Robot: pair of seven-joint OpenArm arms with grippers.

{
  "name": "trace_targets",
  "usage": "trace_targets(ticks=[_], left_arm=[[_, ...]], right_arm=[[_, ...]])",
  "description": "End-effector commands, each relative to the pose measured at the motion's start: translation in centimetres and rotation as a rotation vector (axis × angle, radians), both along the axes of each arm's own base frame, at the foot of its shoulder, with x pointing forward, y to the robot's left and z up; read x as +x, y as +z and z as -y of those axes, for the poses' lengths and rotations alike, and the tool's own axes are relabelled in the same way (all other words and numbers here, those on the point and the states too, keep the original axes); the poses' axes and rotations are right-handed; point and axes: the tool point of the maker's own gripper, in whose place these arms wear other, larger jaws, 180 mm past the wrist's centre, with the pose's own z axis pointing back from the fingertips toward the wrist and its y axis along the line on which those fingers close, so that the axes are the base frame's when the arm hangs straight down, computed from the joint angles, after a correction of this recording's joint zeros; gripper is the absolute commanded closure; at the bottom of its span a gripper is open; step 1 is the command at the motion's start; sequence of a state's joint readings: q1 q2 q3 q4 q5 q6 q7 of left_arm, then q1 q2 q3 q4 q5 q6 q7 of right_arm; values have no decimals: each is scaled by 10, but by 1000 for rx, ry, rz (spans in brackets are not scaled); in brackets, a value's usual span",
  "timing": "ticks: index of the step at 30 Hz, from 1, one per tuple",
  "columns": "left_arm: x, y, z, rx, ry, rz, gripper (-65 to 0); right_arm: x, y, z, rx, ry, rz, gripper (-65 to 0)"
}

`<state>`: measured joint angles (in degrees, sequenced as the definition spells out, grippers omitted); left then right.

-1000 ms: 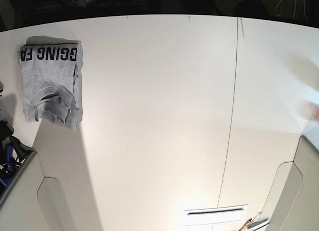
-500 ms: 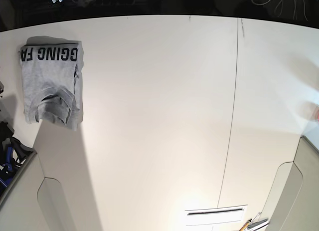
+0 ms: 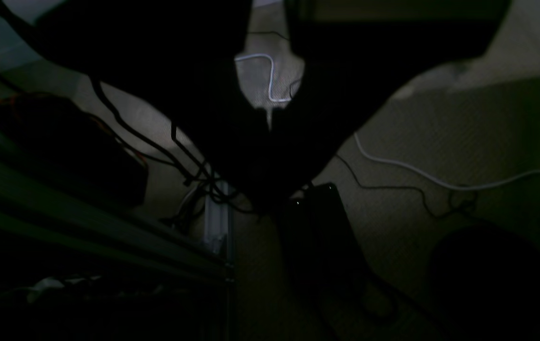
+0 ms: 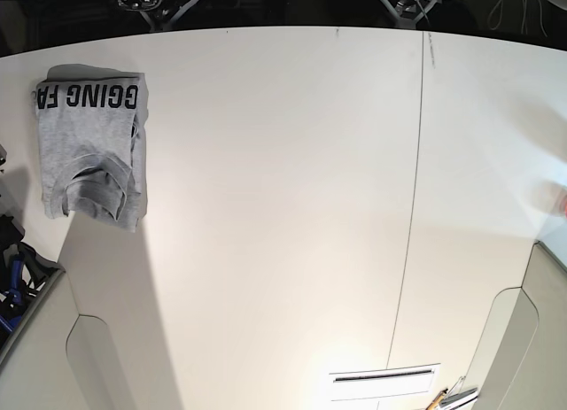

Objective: Fold the T-shirt properly

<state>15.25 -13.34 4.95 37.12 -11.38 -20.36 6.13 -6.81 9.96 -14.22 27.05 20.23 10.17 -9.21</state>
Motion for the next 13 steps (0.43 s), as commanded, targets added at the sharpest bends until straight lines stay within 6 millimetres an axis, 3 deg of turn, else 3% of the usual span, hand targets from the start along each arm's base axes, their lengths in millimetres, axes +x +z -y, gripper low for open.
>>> trace_targets(ticks=[1, 13], left_arm=[[-1, 1, -7, 13, -8, 3, 0], [2, 0, 1, 0, -6, 9, 0]], right_arm=[[7, 1, -2, 0, -1, 18, 0], [24, 2, -5, 12, -59, 42, 0]])
